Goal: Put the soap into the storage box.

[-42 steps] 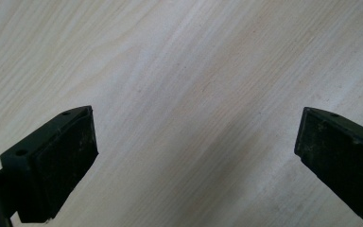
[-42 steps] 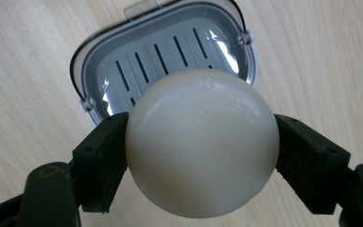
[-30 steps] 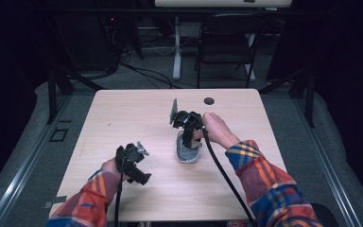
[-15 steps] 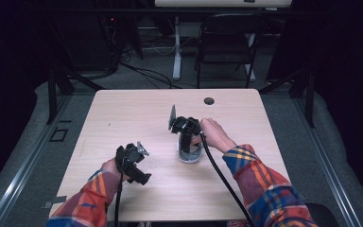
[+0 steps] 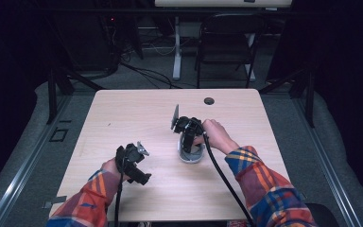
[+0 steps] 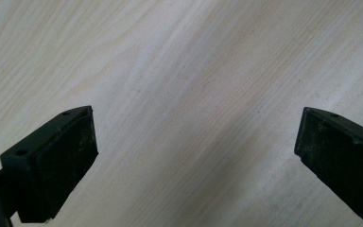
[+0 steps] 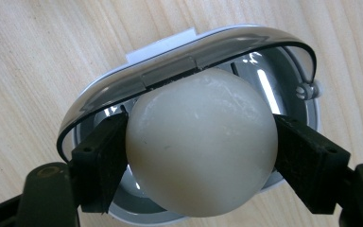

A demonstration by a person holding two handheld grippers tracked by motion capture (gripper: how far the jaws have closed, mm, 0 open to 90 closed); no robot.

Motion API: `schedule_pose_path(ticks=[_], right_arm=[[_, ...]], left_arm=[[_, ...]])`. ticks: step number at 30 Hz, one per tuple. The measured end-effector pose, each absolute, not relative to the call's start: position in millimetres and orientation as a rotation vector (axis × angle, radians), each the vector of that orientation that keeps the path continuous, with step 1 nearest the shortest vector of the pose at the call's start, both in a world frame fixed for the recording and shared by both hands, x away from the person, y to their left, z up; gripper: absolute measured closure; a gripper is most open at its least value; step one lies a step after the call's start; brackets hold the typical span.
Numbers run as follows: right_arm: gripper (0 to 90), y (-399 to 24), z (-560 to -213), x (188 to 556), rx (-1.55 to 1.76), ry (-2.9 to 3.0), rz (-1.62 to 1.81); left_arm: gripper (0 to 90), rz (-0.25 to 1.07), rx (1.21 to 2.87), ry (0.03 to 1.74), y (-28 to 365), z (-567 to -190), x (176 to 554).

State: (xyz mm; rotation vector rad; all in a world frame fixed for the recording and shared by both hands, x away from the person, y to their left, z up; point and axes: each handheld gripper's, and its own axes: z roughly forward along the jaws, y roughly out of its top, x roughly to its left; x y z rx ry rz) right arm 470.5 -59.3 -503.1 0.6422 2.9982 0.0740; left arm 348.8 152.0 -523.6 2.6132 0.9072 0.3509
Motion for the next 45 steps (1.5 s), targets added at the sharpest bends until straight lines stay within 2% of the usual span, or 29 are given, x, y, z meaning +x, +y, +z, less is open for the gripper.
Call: schedule_pose_path(ticks=[21,26,28,36,45], right_arm=[[17.5,-72,-480,461,0.619,2.959,0.145],[13.1,-78,-473,457,0.62,2.939,0.179],[7.2,-81,-468,454,0.637,2.909,0.203],[0.7,-99,-451,442,0.651,2.886,0.245],[0.0,-131,-440,429,0.701,2.856,0.267]], left_arm=[[0.1,0.342,2.614,0.91,151,-524,349],[0.1,0.343,2.613,0.908,152,-524,349],[0.1,0.344,2.613,0.908,152,-524,349],[0.1,0.345,2.609,0.911,151,-524,349],[0.1,0.345,2.614,0.911,151,-524,349]])
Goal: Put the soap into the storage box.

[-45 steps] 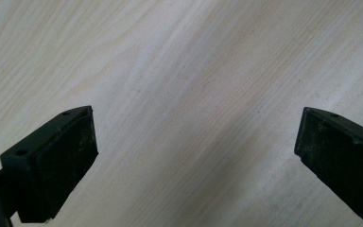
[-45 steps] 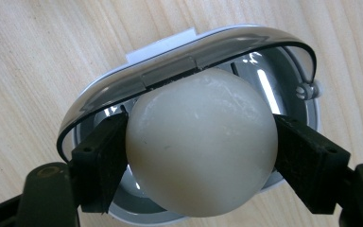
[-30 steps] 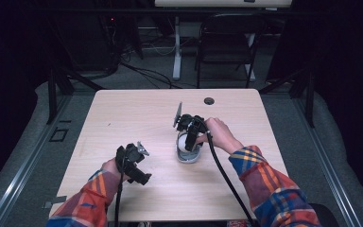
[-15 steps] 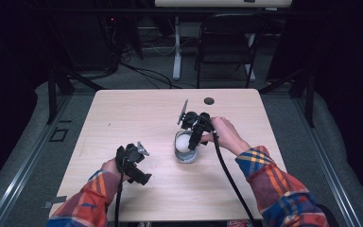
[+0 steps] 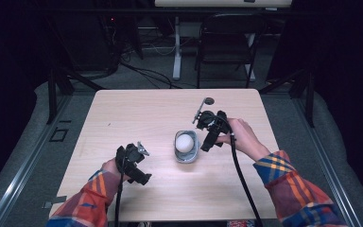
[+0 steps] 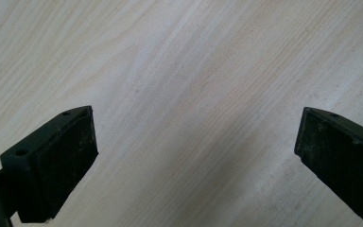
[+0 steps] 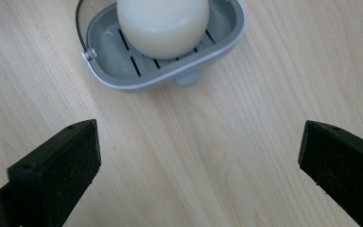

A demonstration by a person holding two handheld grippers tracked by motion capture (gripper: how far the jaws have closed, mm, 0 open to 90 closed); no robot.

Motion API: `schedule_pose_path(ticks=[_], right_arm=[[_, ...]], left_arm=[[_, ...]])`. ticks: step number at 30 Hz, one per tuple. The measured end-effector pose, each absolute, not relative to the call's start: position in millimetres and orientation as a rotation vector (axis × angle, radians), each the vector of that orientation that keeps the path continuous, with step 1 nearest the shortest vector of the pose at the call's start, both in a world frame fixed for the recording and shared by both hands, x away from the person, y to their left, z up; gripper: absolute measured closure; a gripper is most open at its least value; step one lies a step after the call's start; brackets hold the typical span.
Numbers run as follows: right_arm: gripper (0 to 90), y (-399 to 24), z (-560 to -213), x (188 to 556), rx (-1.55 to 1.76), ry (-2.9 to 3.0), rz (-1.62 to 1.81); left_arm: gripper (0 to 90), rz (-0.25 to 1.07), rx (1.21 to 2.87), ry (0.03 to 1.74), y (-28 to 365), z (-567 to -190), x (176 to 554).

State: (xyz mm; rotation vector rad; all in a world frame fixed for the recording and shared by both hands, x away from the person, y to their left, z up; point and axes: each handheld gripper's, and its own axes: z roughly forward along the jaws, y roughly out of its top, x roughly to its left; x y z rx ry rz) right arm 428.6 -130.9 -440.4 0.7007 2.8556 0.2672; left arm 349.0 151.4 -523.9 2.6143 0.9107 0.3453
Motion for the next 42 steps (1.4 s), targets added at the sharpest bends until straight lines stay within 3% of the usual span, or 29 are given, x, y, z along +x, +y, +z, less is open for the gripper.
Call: schedule_pose_path(ticks=[25,42], right_arm=[[0.0,-241,-460,395,0.982,2.805,0.259],[1.3,-289,-511,363,1.116,2.823,0.225]], left_arm=[[0.0,0.343,2.618,0.919,151,-524,349],[0.1,0.342,2.628,0.912,150,-526,350]])
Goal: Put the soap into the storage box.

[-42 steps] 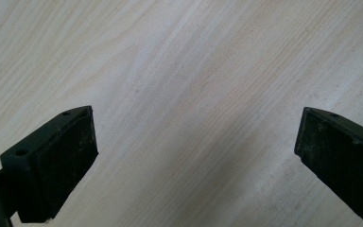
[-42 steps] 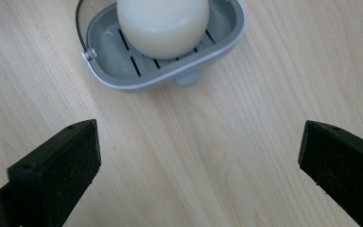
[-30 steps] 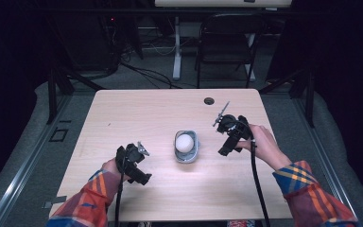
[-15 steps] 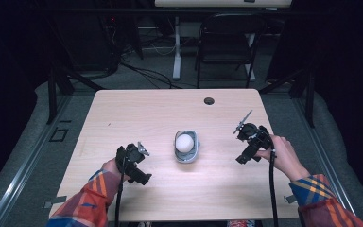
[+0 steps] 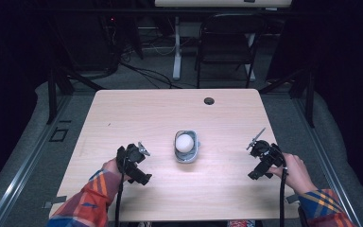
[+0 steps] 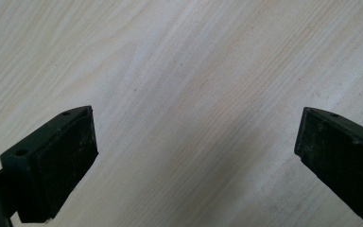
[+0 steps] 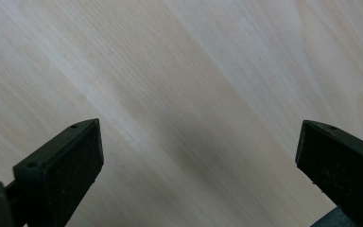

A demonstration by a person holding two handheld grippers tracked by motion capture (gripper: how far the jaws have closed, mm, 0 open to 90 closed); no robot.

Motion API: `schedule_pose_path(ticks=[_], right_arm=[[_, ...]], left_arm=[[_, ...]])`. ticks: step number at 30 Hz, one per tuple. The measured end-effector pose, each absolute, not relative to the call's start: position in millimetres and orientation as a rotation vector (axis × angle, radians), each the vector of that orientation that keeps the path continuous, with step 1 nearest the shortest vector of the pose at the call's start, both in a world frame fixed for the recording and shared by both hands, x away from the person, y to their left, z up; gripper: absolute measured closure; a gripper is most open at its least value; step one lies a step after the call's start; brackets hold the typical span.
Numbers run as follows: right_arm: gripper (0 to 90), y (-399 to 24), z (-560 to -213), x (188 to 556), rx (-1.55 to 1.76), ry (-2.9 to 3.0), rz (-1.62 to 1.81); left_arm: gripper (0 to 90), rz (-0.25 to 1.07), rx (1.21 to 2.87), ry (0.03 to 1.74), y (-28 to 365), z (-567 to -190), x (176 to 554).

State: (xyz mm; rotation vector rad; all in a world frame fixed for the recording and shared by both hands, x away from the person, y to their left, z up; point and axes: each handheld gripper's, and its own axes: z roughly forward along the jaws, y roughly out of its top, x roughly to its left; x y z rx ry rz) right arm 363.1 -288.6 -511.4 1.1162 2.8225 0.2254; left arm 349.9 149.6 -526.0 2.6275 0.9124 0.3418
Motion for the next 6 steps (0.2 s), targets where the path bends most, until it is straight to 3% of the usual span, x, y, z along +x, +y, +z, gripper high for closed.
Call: schedule_pose_path(ticks=[6], right_arm=[[1.9,-291.1,-516.7,362.8,1.113,2.839,0.2]], left_arm=[[0.1,0.332,2.628,0.904,149.2,-525.6,349.8]])
